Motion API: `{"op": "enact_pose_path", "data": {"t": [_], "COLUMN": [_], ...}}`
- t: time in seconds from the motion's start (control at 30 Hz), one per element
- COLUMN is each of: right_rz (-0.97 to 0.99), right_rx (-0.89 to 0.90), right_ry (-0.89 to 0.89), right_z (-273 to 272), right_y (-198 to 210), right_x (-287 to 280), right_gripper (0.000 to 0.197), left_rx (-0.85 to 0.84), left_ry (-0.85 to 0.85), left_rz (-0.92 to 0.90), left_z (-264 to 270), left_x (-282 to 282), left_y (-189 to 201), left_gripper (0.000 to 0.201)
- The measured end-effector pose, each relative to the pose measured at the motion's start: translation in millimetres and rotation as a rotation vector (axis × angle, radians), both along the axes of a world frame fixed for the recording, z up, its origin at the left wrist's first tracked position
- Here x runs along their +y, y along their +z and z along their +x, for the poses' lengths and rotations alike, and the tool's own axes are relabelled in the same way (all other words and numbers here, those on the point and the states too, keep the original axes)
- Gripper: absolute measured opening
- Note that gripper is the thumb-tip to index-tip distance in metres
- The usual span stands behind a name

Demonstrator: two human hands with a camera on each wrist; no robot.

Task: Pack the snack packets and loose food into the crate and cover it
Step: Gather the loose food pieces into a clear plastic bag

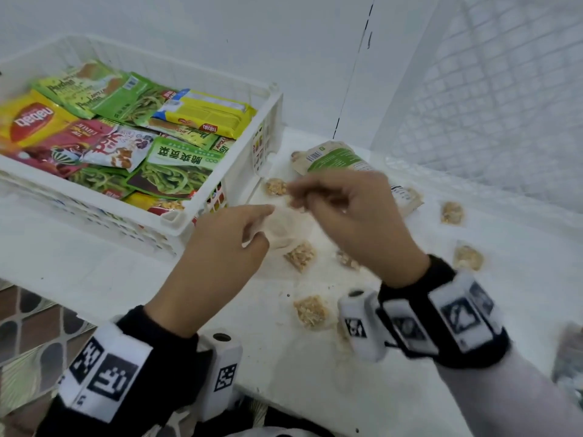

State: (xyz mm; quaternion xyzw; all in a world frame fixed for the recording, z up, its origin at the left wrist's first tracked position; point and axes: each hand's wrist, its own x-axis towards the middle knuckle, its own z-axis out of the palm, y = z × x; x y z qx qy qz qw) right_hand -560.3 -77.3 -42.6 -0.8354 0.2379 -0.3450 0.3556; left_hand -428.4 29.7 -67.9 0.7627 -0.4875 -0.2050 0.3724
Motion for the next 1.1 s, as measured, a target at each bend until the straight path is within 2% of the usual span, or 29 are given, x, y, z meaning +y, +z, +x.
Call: {"op": "enact_pose_path", "data": {"t": [0.03,0.07,0.13,0.2,0.27,0.4,0.47,0.6,0.7,0.77,0.87,0.97,1.03,1.1], "right_rz": [0.009,-0.012,-0.123,-0.217,-0.287,-0.258,-0.246,-0.355,-0.288,-0.189,0.108,0.331,0.335,0.258], "right_rx": [0.002,0.084,0.421,0.791,1.032,1.144,1.159,1.098,1.009,0.807,0.285,-0.166,-0.267,-0.229], "right_ry": [-0.049,-0.085,-0.091,-0.005,0.09,0.153,0.128,0.013,-0.043,-0.125,-0.291,-0.214,-0.143,-0.147], "right_z": [8,18,40,65,84,105,109,107,97,85,59,28,13,8], "right_y": [1,-1,-15,-36,-56,-79,-83,-81,-70,-57,-27,-3,0,-9], "right_x": [-10,-23,-50,-72,-84,-96,-95,-86,-82,-79,-65,-33,-9,13], "right_gripper": [0.03,0.032,0.037,0.045,0.047,0.06,0.057,0.028,0.025,0.023,0.016,0.022,0.028,0.026], "left_rx": [0.029,0.045,0.058,0.06,0.056,0.095,0.112,0.035,-0.006,-0.024,-0.056,-0.053,-0.042,-0.016], "left_ry": [0.001,0.0,-0.012,-0.039,-0.07,-0.114,-0.137,-0.13,-0.148,-0.162,-0.173,-0.181,-0.181,-0.167], "left_rz": [0.004,0.005,-0.001,-0.01,-0.012,-0.005,0.007,-0.024,-0.034,-0.029,-0.04,-0.043,-0.057,-0.086], "left_z": [6,10,14,18,20,25,26,27,28,29,30,29,28,27], "left_x": [2,3,3,3,3,3,3,3,1,0,-1,-4,-6,-9], "left_y": [0,0,-1,-2,-3,-1,-1,-3,-5,-7,-8,-10,-11,-12], "left_gripper": [0.041,0.041,0.04,0.04,0.041,0.044,0.046,0.046,0.047,0.047,0.047,0.046,0.046,0.045]}}
